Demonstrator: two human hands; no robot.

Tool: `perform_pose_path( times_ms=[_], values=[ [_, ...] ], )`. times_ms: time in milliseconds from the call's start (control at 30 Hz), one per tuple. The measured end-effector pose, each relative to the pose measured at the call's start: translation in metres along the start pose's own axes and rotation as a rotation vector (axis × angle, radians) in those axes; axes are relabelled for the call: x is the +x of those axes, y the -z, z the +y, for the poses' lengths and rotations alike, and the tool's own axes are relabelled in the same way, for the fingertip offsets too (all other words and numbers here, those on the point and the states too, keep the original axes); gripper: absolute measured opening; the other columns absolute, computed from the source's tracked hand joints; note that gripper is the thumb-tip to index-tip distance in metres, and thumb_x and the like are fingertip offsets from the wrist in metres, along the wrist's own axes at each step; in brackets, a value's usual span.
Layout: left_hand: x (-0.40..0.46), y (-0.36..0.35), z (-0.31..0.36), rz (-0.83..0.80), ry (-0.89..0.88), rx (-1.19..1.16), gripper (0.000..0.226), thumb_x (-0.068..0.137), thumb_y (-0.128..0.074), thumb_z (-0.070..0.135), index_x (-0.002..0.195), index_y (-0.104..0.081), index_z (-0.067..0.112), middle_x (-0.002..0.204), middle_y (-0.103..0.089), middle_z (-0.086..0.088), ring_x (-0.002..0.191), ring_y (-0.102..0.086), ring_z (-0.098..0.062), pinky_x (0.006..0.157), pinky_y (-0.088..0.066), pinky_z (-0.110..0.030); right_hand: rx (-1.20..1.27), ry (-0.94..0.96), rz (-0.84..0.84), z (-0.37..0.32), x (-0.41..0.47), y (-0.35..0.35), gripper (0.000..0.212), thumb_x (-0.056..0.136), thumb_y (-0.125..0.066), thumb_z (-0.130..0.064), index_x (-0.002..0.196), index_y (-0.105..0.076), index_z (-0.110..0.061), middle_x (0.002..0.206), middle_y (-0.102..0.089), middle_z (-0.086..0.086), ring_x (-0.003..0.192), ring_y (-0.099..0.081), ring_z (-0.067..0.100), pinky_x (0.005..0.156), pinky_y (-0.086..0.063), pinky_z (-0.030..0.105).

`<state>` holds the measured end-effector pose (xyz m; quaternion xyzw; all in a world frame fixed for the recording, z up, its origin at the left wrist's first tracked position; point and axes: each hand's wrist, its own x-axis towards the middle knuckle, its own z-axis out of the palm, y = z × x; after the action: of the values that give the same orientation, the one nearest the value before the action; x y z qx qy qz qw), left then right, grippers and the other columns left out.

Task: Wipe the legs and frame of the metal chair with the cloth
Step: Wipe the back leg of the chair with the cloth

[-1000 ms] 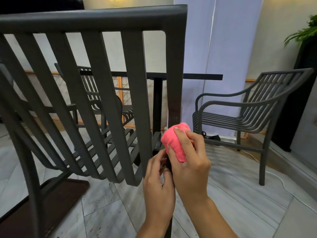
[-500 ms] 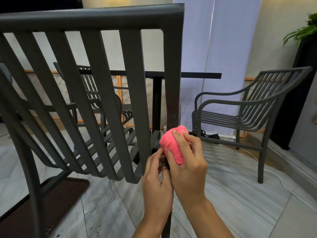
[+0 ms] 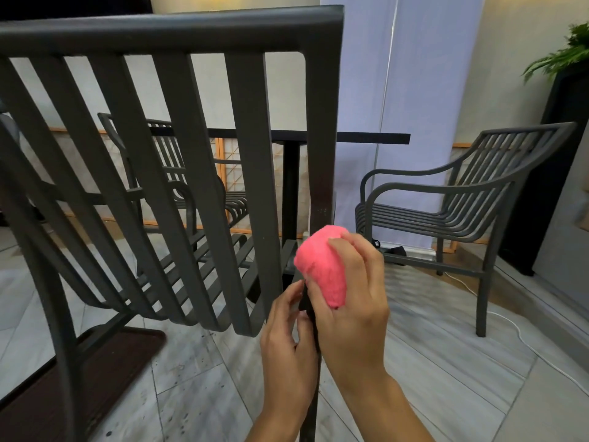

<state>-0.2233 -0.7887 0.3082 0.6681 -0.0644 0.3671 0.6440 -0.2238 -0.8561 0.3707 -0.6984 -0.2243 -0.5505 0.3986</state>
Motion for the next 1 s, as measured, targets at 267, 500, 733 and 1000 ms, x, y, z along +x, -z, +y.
perform_pose_path(
  times_ms=[267, 500, 733, 1000],
  values=[
    [-0.003, 0.0, -0.002, -0.032, -0.02, 0.02, 0.03, 0.081, -0.057, 0.03, 0.111, -0.062, 0.025, 0.101, -0.066, 0.009, 0.092, -0.062, -0.001, 0.075, -0.046, -0.016, -0.128, -0.017, 0.066, -0.008, 0.022, -0.028, 0.047, 0.072, -0.08, -0.015, 0.115, -0.063, -0.005, 0.122, -0.053, 0.017, 0.113, -0.043, 0.03, 0.088, -0.05, 0.041],
    [-0.004, 0.0, -0.004, -0.029, -0.014, 0.021, 0.031, 0.079, -0.057, 0.028, 0.108, -0.063, 0.019, 0.095, -0.065, 0.008, 0.084, -0.06, 0.001, 0.068, -0.042, -0.009, -0.255, 0.031, 0.057, -0.003, 0.018, -0.033, 0.051, 0.07, -0.081, -0.015, 0.116, -0.063, -0.002, 0.121, -0.056, 0.018, 0.108, -0.052, 0.036, 0.087, -0.047, 0.037],
    [-0.006, -0.002, -0.002, -0.028, -0.009, -0.016, 0.026, 0.08, -0.06, 0.017, 0.106, -0.064, 0.02, 0.093, -0.065, 0.01, 0.083, -0.06, -0.001, 0.069, -0.043, -0.009, -0.284, 0.022, -0.004, 0.002, 0.01, -0.029, 0.049, 0.07, -0.081, -0.015, 0.114, -0.064, -0.005, 0.12, -0.055, 0.018, 0.103, -0.051, 0.035, 0.077, -0.052, 0.038],
    [-0.008, -0.002, -0.002, -0.029, -0.001, -0.043, 0.027, 0.084, -0.059, 0.015, 0.109, -0.063, 0.023, 0.097, -0.066, 0.009, 0.091, -0.063, -0.005, 0.074, -0.047, -0.015, -0.288, 0.024, -0.044, 0.008, -0.008, -0.027, 0.053, 0.064, -0.083, -0.012, 0.113, -0.064, -0.003, 0.114, -0.059, 0.018, 0.097, -0.055, 0.036, 0.075, -0.051, 0.035]
  ],
)
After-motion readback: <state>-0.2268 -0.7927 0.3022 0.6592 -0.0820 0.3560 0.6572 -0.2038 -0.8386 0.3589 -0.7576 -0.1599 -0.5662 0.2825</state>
